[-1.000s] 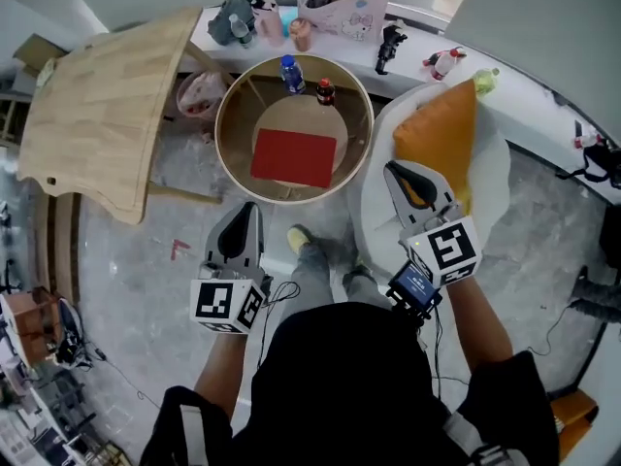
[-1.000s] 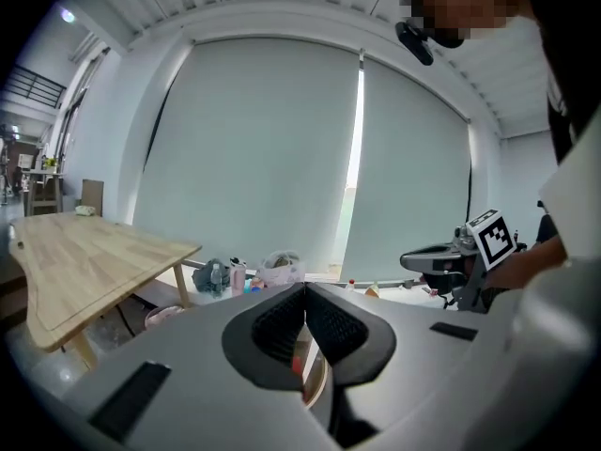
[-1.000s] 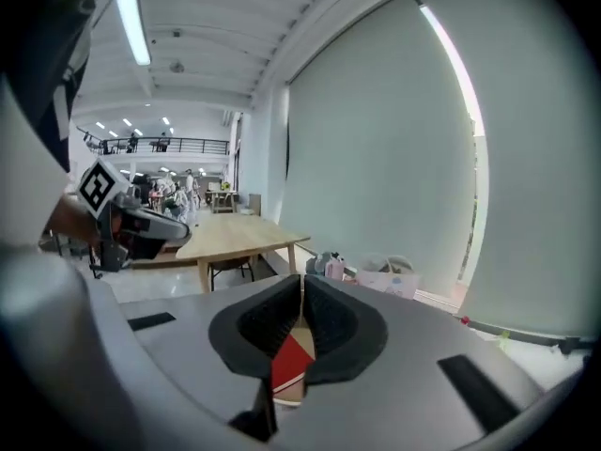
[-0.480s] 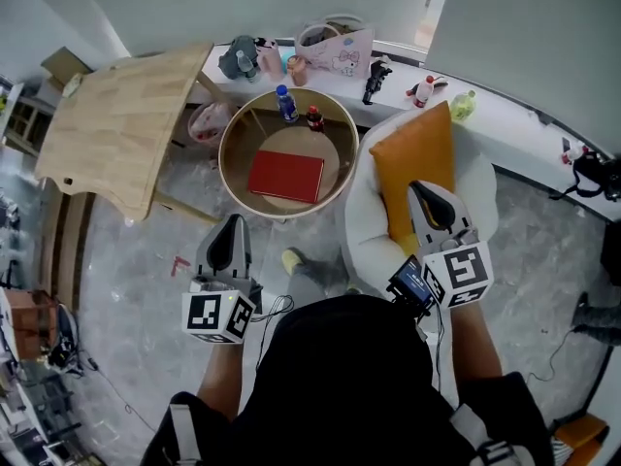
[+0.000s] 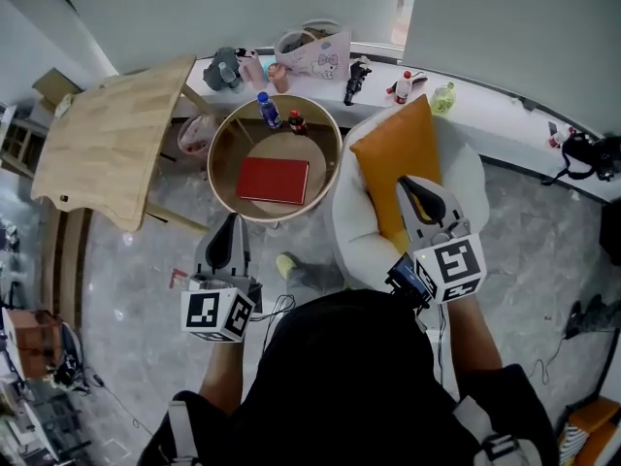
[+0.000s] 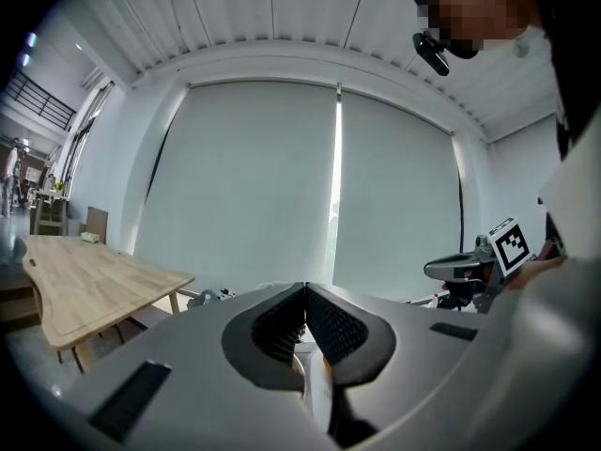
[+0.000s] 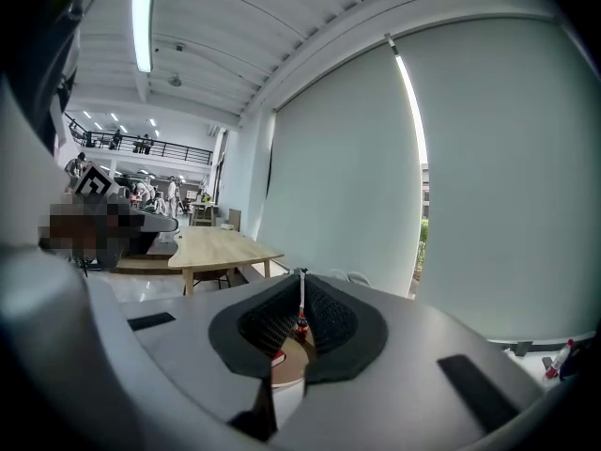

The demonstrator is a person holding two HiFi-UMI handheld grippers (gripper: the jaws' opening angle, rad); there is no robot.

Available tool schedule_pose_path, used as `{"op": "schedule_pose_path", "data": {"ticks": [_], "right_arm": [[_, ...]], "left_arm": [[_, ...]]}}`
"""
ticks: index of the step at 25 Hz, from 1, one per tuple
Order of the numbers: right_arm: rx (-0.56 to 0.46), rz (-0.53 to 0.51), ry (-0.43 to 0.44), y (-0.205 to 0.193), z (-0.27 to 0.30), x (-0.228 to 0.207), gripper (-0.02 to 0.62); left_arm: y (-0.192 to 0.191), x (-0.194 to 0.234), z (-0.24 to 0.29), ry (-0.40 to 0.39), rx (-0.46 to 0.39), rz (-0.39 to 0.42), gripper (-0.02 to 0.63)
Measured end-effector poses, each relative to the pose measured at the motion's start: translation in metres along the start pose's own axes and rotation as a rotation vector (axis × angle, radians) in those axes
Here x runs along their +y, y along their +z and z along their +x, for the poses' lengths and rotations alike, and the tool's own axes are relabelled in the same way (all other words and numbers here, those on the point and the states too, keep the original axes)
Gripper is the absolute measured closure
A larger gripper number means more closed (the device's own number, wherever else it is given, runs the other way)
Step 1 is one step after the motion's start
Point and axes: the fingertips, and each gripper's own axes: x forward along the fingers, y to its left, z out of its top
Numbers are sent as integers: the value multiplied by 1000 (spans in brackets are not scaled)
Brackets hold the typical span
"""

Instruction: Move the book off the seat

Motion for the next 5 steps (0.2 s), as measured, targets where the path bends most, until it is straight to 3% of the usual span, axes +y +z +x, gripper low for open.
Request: {"op": "schedule_pose_path", "data": {"ticks": [5], "right_arm": [[0, -34, 22, -1, -1, 1, 572]], "left_arm": [[0, -9, 1, -3, -4, 4, 592]]}}
